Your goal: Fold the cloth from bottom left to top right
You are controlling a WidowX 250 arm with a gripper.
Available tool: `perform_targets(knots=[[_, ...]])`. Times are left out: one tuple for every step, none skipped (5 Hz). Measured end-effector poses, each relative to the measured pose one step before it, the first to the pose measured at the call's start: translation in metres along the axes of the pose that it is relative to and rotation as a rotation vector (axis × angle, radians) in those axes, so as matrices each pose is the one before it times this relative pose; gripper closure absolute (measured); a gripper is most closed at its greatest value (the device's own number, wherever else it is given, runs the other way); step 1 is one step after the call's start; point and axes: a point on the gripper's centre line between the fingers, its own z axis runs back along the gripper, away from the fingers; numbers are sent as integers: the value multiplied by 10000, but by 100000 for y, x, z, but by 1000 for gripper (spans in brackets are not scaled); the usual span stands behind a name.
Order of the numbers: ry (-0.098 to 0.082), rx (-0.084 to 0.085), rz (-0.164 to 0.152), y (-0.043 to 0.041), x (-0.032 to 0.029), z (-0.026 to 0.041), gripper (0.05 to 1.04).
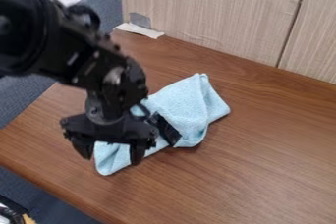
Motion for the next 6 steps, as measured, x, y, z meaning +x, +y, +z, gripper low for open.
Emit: perform_targets(knots=[[211,-172,197,247,-266,-1749,82],[313,-136,-94,348,-11,-1167,112],[-126,53,-168,46,355,-216,375],[124,152,-138,120,-359,96,675],[-11,-138,-263,-360,-863,874,903],[-262,-556,-214,-463,-224,1732,1008]])
